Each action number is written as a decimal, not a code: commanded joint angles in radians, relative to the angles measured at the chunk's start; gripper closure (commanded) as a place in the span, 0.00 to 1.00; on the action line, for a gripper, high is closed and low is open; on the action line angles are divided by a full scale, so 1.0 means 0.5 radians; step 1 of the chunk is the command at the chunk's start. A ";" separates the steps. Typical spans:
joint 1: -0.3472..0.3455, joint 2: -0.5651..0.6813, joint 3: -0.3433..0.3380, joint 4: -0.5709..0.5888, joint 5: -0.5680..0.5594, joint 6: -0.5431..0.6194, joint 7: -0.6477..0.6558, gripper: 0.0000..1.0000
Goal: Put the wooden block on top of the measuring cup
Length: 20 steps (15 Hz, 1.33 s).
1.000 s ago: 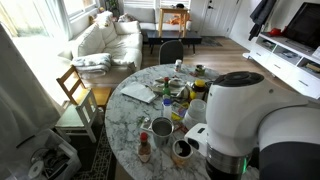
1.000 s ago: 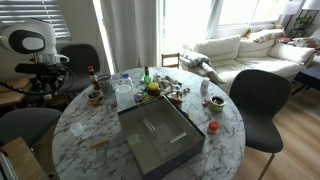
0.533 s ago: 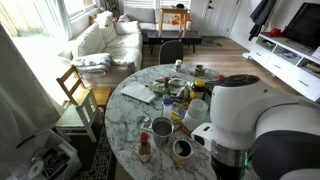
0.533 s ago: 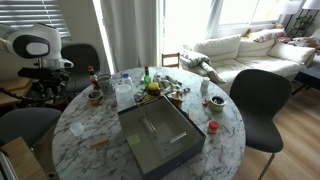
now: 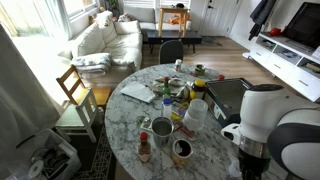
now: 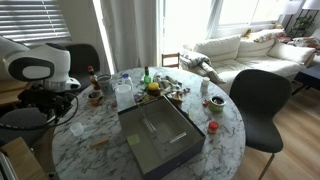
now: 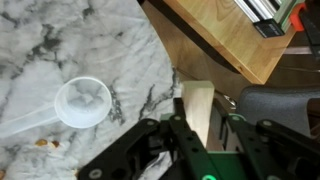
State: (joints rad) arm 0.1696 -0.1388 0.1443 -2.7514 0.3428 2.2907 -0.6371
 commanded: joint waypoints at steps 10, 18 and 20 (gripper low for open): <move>0.001 -0.117 -0.143 0.015 -0.220 0.196 -0.048 0.93; -0.082 -0.049 -0.294 0.004 -0.391 0.202 -0.455 0.93; -0.104 0.004 -0.295 0.005 -0.474 0.249 -0.488 0.93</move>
State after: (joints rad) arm 0.1331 -0.1745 0.0030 -2.7498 0.1632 2.3888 -0.8449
